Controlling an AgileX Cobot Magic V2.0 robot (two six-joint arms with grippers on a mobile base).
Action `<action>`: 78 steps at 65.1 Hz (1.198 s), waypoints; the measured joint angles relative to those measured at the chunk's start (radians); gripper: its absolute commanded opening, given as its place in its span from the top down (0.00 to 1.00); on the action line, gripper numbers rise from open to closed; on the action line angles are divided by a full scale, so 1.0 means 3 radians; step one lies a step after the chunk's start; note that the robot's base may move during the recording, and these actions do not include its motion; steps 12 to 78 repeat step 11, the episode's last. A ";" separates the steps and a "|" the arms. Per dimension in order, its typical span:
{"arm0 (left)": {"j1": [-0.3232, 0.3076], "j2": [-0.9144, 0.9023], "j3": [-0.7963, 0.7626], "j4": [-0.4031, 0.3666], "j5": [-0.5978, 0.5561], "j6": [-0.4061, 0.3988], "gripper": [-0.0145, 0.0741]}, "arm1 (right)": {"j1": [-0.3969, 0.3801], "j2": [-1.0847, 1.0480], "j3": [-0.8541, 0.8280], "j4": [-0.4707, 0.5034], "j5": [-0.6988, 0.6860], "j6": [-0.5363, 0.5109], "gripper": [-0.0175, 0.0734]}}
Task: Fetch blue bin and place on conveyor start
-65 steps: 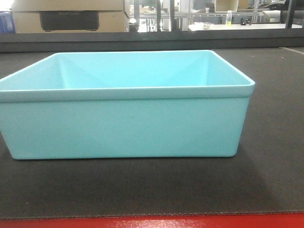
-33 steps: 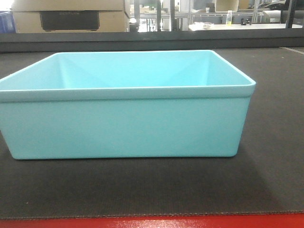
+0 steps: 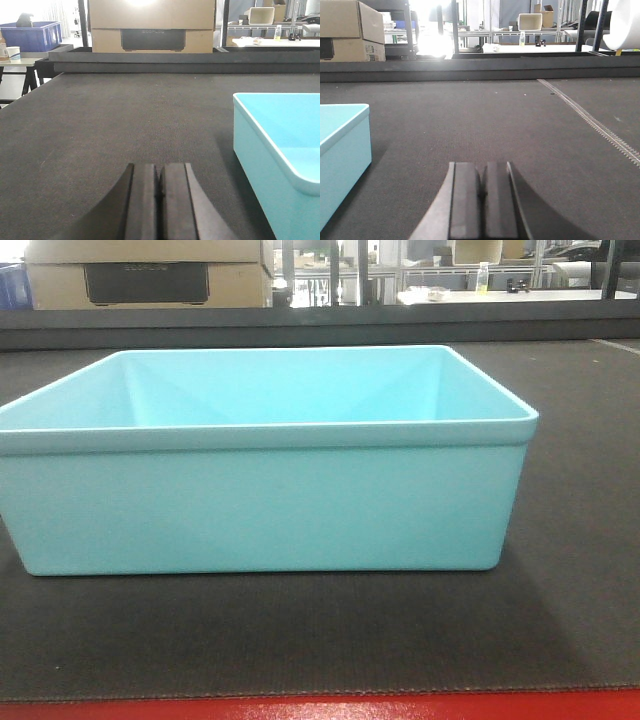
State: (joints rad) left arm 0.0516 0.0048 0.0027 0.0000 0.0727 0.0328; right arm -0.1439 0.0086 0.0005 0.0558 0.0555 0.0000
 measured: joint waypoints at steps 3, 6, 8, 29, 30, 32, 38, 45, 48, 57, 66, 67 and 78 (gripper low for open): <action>0.0000 0.0000 0.0000 0.0000 0.0000 0.0000 0.96 | 0.0000 0.0000 0.0000 0.0000 0.0000 0.0000 0.99; 0.0000 0.0000 0.0000 0.0000 0.0000 0.0000 0.96 | 0.0000 0.0000 0.0000 0.0000 0.0000 0.0000 0.99; 0.0000 0.0000 0.0000 0.0000 0.0000 0.0000 0.96 | 0.0000 0.0000 0.0000 0.0000 0.0000 0.0000 0.99; 0.0000 0.0000 0.0000 0.0000 0.0000 0.0000 0.96 | 0.0000 0.0000 0.0000 0.0000 0.0000 0.0000 0.99; 0.0000 0.0000 0.0000 0.0000 0.0000 0.0000 0.96 | 0.0000 0.0000 0.0000 0.0000 0.0000 0.0000 0.99; 0.0000 0.0000 0.0000 0.0000 0.0000 0.0000 0.96 | 0.0000 0.0000 0.0000 0.0000 0.0000 0.0000 0.99; 0.0000 0.0000 0.0000 0.0000 0.0000 0.0000 0.96 | 0.0000 0.0000 0.0000 0.0000 0.0000 0.0000 0.99; 0.0000 0.0000 0.0000 0.0000 0.0000 0.0000 0.96 | 0.0000 0.0000 0.0000 0.0000 0.0000 0.0000 0.99; 0.0000 0.0000 0.0000 0.0000 0.0000 0.0000 0.96 | 0.0000 0.0000 0.0000 0.0000 0.0000 0.0000 0.99; 0.0000 0.0000 0.0000 0.0000 0.0000 0.0000 0.96 | 0.0000 0.0000 0.0000 0.0000 0.0000 0.0000 0.99; 0.0000 0.0000 0.0000 0.0000 0.0000 0.0000 0.96 | 0.0000 0.0000 0.0000 0.0000 0.0000 0.0000 0.99; 0.0000 0.0000 0.0000 0.0000 0.0000 0.0000 0.96 | 0.0000 0.0000 0.0000 0.0000 0.0000 0.0000 0.99; 0.0000 0.0000 0.0000 0.0000 0.0000 0.0000 0.96 | 0.0000 0.0000 0.0000 0.0000 0.0000 0.0000 0.99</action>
